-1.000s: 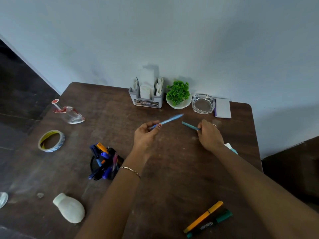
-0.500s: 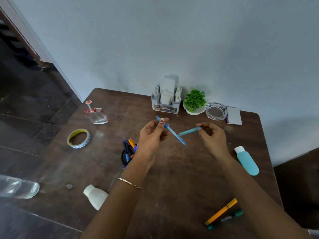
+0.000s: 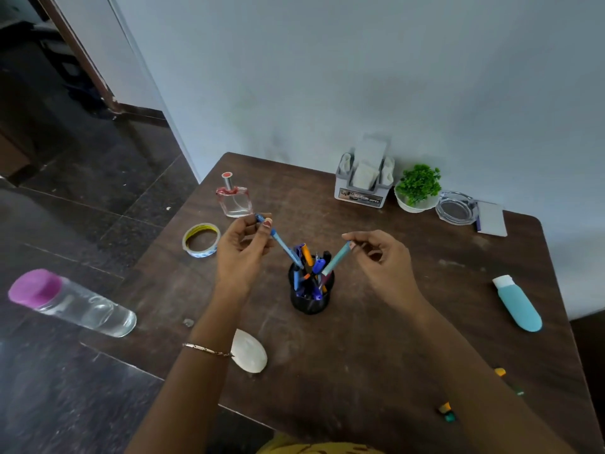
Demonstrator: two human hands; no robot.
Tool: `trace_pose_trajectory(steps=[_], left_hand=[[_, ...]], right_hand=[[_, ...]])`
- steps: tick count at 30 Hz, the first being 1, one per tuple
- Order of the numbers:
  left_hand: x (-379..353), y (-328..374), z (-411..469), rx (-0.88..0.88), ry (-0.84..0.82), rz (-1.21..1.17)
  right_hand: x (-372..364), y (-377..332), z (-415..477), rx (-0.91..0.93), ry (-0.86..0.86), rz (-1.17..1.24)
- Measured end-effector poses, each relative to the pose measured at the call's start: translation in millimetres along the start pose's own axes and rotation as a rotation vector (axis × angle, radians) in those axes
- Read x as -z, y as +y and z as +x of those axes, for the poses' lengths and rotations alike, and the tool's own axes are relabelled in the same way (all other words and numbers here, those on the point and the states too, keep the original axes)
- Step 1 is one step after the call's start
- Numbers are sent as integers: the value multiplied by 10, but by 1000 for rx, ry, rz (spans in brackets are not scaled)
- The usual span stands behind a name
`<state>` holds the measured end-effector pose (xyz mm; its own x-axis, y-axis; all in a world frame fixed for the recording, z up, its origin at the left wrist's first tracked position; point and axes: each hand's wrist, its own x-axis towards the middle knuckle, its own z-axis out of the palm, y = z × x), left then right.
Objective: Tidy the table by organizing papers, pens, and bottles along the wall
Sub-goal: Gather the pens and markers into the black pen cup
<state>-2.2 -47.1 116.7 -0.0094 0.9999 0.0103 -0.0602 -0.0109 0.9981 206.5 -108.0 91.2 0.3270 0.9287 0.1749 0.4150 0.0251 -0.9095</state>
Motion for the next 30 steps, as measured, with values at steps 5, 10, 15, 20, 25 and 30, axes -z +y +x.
trace_pose_trajectory(steps=[5, 10, 15, 20, 25, 30], left_hand=[[106, -135, 4, -3, -91, 116], [23, -362, -8, 15, -224, 294], [-67, -485, -9, -8, -241, 442], [-118, -462, 12, -57, -212, 564], [-118, -509, -45, -84, -241, 712], [-96, -635, -125, -93, -234, 832]], right_hand=[[-88, 20, -96, 149, -81, -343], [-123, 33, -142, 227, -103, -585], [-201, 136, -138, 239, -156, -640], [-203, 231, -125, 251, -203, -691], [-220, 268, -153, 261, -252, -713], [-253, 309, -178, 276, -275, -751]])
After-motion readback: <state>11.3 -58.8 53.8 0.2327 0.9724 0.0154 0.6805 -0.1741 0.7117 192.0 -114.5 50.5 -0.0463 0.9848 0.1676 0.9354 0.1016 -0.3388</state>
